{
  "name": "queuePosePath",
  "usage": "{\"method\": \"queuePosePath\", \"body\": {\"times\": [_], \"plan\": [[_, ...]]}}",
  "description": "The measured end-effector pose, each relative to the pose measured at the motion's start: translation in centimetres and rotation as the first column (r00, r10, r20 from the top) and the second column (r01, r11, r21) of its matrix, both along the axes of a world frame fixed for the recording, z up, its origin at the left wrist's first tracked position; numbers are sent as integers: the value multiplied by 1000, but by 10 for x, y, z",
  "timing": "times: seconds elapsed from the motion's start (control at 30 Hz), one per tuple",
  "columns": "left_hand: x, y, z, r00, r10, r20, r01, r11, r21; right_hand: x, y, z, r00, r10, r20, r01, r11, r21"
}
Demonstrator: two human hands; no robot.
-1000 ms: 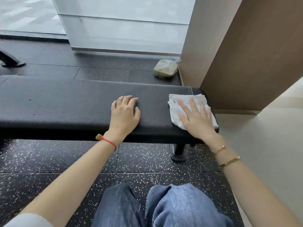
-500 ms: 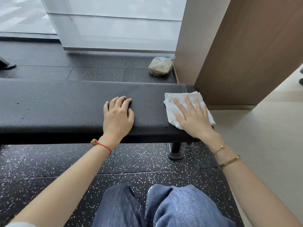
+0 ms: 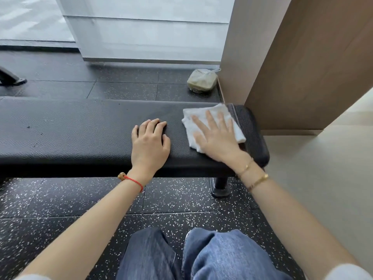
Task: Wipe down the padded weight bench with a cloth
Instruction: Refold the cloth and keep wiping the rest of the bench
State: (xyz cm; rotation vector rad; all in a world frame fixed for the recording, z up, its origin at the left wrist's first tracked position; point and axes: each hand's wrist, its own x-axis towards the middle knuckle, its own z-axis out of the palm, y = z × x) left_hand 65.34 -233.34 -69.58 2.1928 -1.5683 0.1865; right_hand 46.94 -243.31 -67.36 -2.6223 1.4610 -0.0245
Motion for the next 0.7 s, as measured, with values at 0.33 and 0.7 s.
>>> {"method": "queuePosePath", "body": {"times": [0.33, 0.7], "plan": [[1, 1, 0, 1000, -19, -14, 18, 1000, -15, -77, 40, -6, 993, -117, 9, 117, 986, -122], [3, 2, 1, 999, -35, -30, 34, 999, -24, -53, 60, -13, 994, 71, 84, -55, 983, -173]]}}
